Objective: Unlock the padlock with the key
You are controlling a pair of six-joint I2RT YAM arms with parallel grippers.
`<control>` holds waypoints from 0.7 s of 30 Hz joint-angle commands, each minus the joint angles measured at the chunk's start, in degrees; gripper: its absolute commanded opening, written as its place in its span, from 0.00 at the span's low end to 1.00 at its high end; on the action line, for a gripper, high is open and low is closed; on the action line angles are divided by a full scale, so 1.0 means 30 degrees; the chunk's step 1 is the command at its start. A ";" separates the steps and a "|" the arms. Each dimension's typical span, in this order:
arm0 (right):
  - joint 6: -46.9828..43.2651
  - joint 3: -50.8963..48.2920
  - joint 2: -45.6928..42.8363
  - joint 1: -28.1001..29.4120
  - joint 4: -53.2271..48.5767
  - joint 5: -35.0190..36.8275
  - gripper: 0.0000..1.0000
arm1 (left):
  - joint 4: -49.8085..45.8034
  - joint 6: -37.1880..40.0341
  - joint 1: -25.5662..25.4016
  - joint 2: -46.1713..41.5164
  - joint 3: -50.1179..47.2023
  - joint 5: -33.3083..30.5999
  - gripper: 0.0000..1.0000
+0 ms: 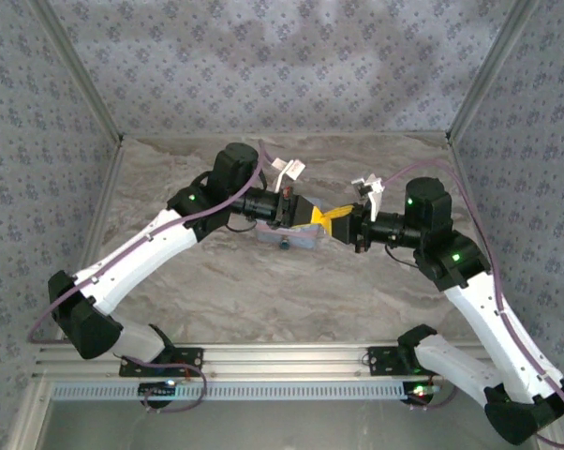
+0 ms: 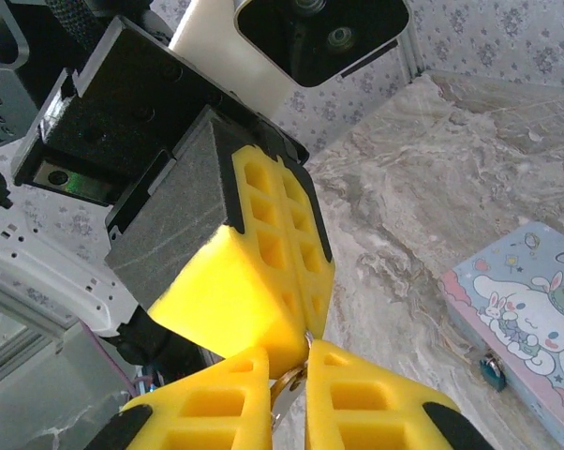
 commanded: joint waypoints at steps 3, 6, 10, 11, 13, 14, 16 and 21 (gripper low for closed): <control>-0.0430 0.0145 0.0190 0.0117 -0.0187 0.0530 0.05 | 0.0594 0.0325 -0.0258 0.0047 0.1135 0.0733 0.00; -0.0531 -0.0042 0.0100 0.0177 -0.0090 0.0857 0.01 | 0.0506 0.0327 -0.0259 0.0018 0.1274 0.0587 0.17; -0.0353 -0.0397 -0.0077 0.0210 0.0373 0.1041 0.00 | 0.0502 0.0377 -0.0202 -0.0040 0.1357 0.0319 0.26; -0.0239 -0.0510 -0.0141 0.0232 0.0594 0.1045 0.00 | 0.0520 0.0383 -0.0220 -0.0081 0.1308 0.0237 0.30; 0.0050 -0.0756 -0.0209 0.0327 0.1039 0.1114 0.00 | 0.0549 0.0310 -0.0147 -0.0121 0.1311 0.0078 0.37; 0.0125 -0.0841 -0.0255 0.0381 0.1169 0.1182 0.00 | 0.0579 0.0297 -0.0143 -0.0164 0.1254 0.0038 0.39; 0.0341 -0.0974 -0.0373 0.0449 0.1368 0.1555 0.00 | 0.0592 0.0266 -0.0041 -0.0245 0.1163 -0.0179 0.46; 0.1660 -0.1191 -0.0792 0.0429 0.3093 0.2288 0.00 | 0.1113 -0.0100 0.0718 -0.1550 -0.0410 -0.2100 0.65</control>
